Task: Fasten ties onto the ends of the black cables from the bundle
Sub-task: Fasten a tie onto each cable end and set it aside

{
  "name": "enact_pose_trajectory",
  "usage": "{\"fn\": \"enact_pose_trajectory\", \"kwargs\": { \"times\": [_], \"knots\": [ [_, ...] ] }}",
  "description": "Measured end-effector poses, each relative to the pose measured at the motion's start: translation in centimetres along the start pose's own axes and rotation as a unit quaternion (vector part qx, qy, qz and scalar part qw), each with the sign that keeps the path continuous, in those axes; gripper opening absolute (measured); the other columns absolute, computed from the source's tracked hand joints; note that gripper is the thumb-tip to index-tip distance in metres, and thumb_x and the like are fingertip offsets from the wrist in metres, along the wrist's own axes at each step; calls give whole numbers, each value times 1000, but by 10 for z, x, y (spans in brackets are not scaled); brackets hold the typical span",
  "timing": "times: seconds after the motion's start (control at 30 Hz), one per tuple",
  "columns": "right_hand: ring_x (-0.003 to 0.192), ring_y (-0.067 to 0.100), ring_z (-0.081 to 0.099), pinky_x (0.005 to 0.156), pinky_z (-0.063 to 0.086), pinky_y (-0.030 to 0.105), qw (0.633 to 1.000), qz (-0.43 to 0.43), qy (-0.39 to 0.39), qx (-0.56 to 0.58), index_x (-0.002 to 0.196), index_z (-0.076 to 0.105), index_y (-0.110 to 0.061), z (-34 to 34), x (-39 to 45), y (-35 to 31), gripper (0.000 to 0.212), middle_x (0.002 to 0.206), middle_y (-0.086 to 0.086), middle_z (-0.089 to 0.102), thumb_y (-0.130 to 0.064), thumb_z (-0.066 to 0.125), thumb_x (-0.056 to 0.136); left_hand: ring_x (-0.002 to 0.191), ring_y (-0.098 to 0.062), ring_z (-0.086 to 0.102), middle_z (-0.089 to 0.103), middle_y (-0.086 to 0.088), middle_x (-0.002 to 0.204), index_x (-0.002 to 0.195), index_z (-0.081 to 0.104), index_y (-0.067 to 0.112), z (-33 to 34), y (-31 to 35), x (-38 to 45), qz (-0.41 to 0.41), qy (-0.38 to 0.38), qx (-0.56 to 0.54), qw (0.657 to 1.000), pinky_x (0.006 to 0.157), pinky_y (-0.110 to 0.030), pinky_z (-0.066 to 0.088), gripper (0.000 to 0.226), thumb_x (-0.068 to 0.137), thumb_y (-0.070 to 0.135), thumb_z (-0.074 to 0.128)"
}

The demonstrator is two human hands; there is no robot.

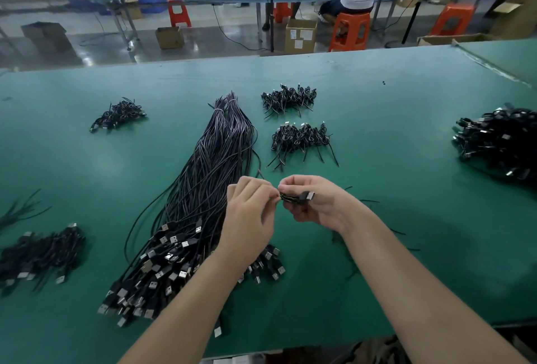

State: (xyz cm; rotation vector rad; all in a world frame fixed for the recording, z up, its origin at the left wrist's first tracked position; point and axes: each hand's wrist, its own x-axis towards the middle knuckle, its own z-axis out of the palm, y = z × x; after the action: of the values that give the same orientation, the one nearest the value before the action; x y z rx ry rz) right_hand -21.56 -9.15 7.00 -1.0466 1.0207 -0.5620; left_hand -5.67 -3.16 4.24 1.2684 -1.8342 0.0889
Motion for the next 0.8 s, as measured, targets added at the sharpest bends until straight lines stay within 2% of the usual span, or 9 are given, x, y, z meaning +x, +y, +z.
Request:
{"fn": "enact_pose_trajectory", "kwargs": {
  "times": [0.13, 0.23, 0.3, 0.37, 0.47, 0.53, 0.6, 0.7, 0.8],
  "knots": [
    [68, 18, 57, 59, 51, 25, 1000, -19, -5, 23, 102, 71, -9, -4, -1, 4, 18, 76, 10, 68, -15, 54, 104, 87, -24, 59, 66, -1, 89, 85, 68, 8, 1, -6, 3, 66, -17, 86, 994, 80, -34, 39, 6, 88, 3, 69],
    [76, 16, 62, 71, 57, 27, 996, -67, -31, 51, 115, 71, -7, -6, -2, 9, 27, 87, 8, 72, 0, 47, 103, 82, -14, 58, 64, 6, 86, 86, 65, 14, -1, -4, 6, -129, -37, -22, 991, 77, -17, 37, 10, 93, 8, 67],
    [78, 13, 63, 76, 57, 27, 993, -113, -20, 5, 115, 72, -10, -5, -3, 11, 27, 90, 6, 70, 3, 56, 98, 76, -9, 64, 69, 5, 77, 84, 66, 17, -1, -5, 10, -302, -43, -172, 937, 71, -18, 46, 12, 94, 12, 67],
    [80, 15, 62, 77, 58, 31, 983, -149, 34, -104, 109, 75, -19, -3, -2, 12, 20, 95, 6, 67, -7, 69, 93, 70, -10, 69, 73, 2, 75, 86, 68, 14, 0, -4, 15, -428, -62, -308, 848, 66, -25, 49, 10, 96, 13, 66],
    [83, 20, 61, 78, 54, 38, 952, -182, 121, -216, 102, 76, -27, -1, 0, 11, 11, 105, 3, 69, -25, 74, 91, 62, -9, 59, 69, 1, 74, 85, 68, 11, 2, -1, 17, -467, -88, -380, 794, 64, -26, 43, 11, 96, 11, 65],
    [71, 8, 58, 68, 51, 26, 959, -175, 110, -192, 105, 77, -21, 0, 1, 13, 13, 90, -3, 74, -23, 70, 94, 60, -8, 51, 64, 0, 71, 83, 68, 10, 2, -2, 16, -437, -87, -338, 829, 61, -24, 41, 12, 95, 11, 67],
    [60, 3, 52, 60, 45, 18, 968, -152, 86, -182, 102, 76, -19, 1, -3, 14, 12, 69, -9, 71, -19, 66, 97, 60, -4, 50, 63, 5, 69, 83, 66, 12, -1, -4, 16, -348, -110, -235, 901, 60, -22, 44, 12, 95, 12, 67],
    [68, 15, 56, 62, 47, 25, 986, -94, 68, -117, 117, 66, -14, 1, -3, 12, 19, 84, 9, 76, -18, 64, 99, 66, 0, 48, 59, 10, 73, 83, 62, 14, -5, -4, 11, -159, -127, -97, 974, 68, -25, 40, 13, 94, 7, 65],
    [68, 14, 62, 59, 48, 27, 998, -23, 46, -29, 115, 59, -16, 0, -3, 10, 18, 80, 7, 72, -18, 65, 98, 75, -12, 53, 62, 2, 80, 82, 61, 9, -5, -4, 5, 1, -102, 11, 995, 76, -34, 37, 13, 92, 0, 64]
  ]
}}
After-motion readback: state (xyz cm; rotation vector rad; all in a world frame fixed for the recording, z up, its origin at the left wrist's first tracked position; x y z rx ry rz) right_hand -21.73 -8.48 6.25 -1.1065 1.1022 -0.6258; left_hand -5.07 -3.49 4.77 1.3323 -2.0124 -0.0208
